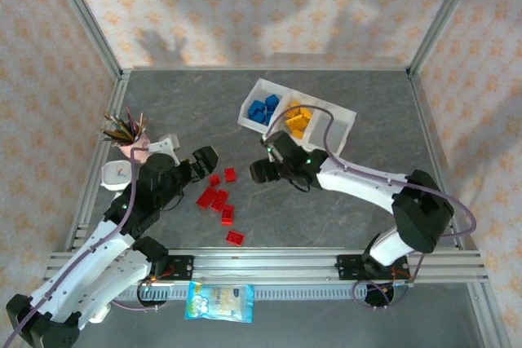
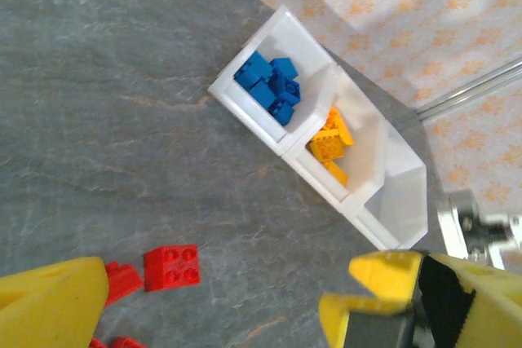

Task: Sort the legos into containers by color
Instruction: Pick up the lego from the bottom-center of the table.

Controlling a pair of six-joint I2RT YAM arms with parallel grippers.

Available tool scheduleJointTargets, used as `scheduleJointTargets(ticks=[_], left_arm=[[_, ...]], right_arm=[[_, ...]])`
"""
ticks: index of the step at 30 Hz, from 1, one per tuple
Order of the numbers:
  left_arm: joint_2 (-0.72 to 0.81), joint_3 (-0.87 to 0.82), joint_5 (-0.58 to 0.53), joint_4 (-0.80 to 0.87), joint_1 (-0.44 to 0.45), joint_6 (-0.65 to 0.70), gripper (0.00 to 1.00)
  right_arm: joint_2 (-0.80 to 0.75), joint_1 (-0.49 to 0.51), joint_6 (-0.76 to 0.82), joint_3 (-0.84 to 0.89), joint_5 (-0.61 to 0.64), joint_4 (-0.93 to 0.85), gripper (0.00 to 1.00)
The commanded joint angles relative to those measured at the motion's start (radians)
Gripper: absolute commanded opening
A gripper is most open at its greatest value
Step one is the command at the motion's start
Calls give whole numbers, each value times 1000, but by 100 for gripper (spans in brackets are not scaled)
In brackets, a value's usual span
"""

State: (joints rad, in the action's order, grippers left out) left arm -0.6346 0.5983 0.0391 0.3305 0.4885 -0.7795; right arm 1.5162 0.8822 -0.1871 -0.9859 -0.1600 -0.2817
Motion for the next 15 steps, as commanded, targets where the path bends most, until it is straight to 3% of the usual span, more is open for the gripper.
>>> scheduleJointTargets(ticks=[1, 15], left_arm=[[31, -25, -33, 75, -10, -29, 99], [151, -60, -90, 201, -9, -102, 99]], right_arm=[[-38, 60, 7, 59, -28, 72, 80], [-44, 359, -6, 145, 3, 207, 85]])
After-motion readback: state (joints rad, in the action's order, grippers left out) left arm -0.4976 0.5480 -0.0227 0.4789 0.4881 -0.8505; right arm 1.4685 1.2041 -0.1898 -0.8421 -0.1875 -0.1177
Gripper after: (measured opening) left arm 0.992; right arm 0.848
